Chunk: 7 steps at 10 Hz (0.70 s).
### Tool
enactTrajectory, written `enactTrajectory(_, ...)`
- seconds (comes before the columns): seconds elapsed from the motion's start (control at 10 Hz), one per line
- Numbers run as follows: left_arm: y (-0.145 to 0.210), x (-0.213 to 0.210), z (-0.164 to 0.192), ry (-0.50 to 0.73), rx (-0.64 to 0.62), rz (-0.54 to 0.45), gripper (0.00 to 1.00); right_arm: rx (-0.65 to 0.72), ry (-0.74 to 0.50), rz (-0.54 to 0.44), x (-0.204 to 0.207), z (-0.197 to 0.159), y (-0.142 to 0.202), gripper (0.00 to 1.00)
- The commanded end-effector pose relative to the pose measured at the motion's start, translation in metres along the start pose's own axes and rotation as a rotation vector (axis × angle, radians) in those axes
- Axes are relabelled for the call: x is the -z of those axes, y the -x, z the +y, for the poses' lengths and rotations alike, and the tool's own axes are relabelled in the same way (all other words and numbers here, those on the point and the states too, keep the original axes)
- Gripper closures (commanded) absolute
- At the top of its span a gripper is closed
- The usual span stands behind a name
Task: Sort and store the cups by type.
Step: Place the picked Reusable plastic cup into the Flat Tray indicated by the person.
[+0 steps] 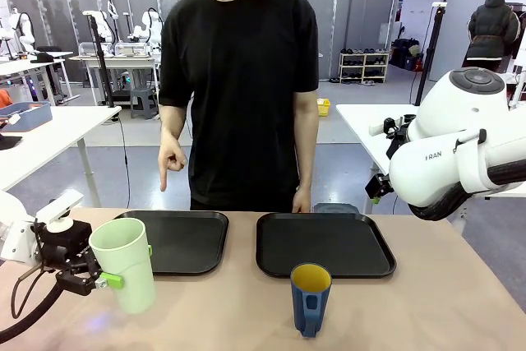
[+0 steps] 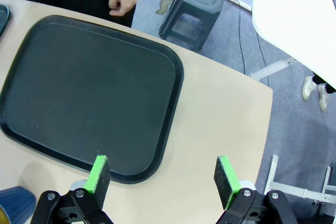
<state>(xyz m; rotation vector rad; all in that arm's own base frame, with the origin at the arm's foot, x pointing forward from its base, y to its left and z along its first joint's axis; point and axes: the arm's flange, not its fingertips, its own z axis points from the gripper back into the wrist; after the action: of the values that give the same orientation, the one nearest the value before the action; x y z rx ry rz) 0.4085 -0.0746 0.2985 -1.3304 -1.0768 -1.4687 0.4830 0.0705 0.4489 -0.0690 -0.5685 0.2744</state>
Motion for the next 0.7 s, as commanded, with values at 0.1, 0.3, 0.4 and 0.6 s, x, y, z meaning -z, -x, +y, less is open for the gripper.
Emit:
enactTrajectory(0.1,-0.0008,-0.0004,0.0048,0.007,0.009,0.003,0.52,0.000,0.002,0.001,0.0008,-0.0007,-0.0006,0.00)
enactTrajectory(0.3,-0.0008,-0.0004,0.0048,0.007,0.009,0.003,0.52,0.000,0.002,0.001,0.0008,-0.0007,-0.0006,0.00)
enactTrajectory(0.4,-0.0008,-0.0004,0.0048,0.007,0.009,0.003,0.52,0.000,0.002,0.001,0.0008,-0.0007,-0.0006,0.00)
enactTrajectory(0.6,-0.0008,-0.0004,0.0048,0.007,0.009,0.003,0.52,0.000,0.002,0.001,0.0008,-0.0007,-0.0006,0.00)
